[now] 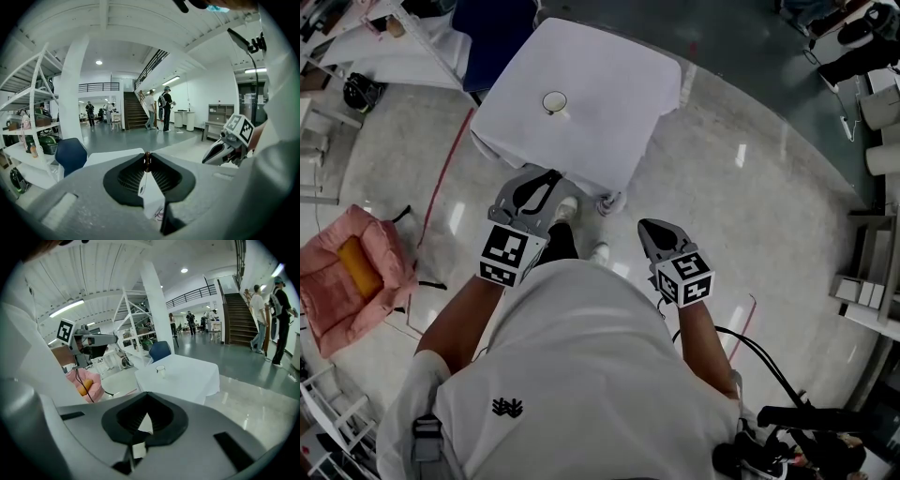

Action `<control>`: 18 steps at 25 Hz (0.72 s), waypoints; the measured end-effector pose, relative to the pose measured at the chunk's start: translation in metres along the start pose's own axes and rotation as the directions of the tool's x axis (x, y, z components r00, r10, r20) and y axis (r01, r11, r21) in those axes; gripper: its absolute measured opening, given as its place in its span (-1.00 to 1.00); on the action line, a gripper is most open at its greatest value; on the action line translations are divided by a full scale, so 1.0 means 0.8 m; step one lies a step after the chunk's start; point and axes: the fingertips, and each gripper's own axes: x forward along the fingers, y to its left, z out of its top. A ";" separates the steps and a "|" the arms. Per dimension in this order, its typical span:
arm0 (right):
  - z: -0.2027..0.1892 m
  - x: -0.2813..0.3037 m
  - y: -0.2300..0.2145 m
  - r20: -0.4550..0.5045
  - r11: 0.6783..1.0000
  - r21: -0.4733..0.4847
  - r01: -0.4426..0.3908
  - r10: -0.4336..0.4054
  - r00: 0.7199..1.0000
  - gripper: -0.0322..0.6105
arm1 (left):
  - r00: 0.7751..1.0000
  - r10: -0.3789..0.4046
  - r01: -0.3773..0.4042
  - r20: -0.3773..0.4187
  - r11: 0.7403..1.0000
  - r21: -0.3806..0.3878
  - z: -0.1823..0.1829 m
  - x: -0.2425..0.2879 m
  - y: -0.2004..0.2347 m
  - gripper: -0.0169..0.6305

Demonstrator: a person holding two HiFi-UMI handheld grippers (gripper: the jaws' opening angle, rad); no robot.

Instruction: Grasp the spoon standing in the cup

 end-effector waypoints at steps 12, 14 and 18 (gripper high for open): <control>0.000 0.001 0.008 -0.002 1.000 -0.011 -0.005 0.005 1.000 -0.88 | 1.000 -0.017 0.017 -0.001 1.000 0.011 -0.001 -0.008 -0.010 -0.78; 0.001 0.000 0.008 -0.003 1.000 -0.014 -0.005 0.005 1.000 -0.88 | 1.000 -0.018 0.018 -0.003 1.000 0.013 -0.002 -0.008 -0.010 -0.78; 0.003 0.001 0.007 -0.004 1.000 -0.021 -0.009 0.009 1.000 -0.88 | 1.000 -0.021 0.021 -0.007 1.000 0.014 -0.003 -0.006 -0.010 -0.78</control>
